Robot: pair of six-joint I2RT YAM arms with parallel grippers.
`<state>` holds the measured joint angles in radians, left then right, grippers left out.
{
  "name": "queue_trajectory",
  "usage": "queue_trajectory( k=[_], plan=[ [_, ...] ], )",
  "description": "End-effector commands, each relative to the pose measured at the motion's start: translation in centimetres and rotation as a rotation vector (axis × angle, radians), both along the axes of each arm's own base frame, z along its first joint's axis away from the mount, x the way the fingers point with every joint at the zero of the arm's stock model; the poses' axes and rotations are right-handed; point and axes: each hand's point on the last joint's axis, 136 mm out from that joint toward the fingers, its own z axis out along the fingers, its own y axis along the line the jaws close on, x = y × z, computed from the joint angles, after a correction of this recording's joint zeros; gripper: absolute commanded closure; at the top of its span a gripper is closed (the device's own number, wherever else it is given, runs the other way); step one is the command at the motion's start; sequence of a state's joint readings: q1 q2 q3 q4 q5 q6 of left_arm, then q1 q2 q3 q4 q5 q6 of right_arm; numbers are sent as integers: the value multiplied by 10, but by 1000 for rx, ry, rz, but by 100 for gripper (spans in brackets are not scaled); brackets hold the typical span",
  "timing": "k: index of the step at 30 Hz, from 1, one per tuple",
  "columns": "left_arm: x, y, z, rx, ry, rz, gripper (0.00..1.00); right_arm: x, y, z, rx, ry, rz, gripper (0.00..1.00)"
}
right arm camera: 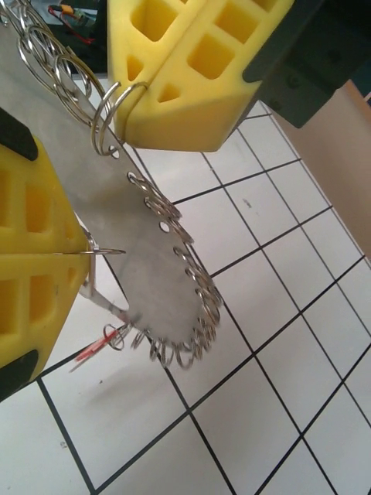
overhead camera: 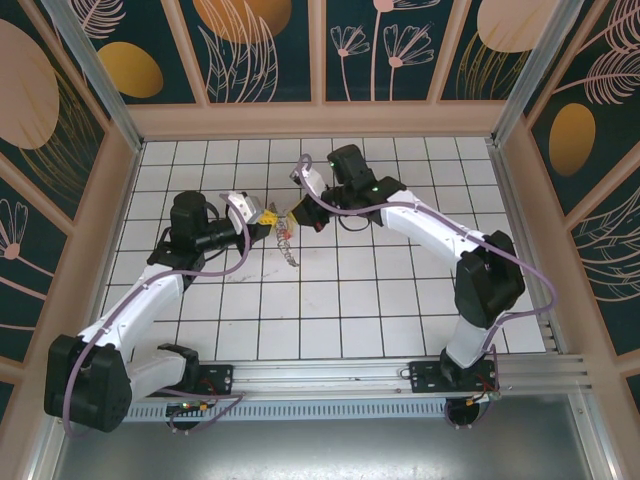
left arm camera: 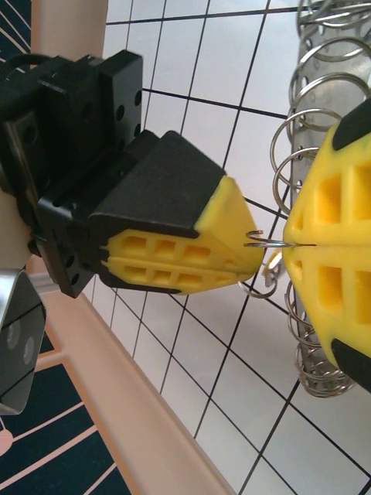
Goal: Put the keys on the keyring
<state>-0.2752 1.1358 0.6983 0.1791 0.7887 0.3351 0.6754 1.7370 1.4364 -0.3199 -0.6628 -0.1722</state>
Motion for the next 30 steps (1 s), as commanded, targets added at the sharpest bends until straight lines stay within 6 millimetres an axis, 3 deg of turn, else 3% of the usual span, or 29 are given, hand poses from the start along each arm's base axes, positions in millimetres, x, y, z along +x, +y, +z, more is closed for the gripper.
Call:
queue_trajectory(
  k=[1,11,16,30],
  plan=[
    [-3,-2,12,-11,-55,-23,100,-17,0,25,89,-15,67,100],
    [9,3,15,-30,-15,60,100,-23,-13,37,85,-119,62,100],
    [7,2,11,-16,-3,47,100,-28,-6,37,89,-120,96,100],
    [8,1,11,-22,14,42,100,-20,20,28,71,-93,93,100]
  ],
)
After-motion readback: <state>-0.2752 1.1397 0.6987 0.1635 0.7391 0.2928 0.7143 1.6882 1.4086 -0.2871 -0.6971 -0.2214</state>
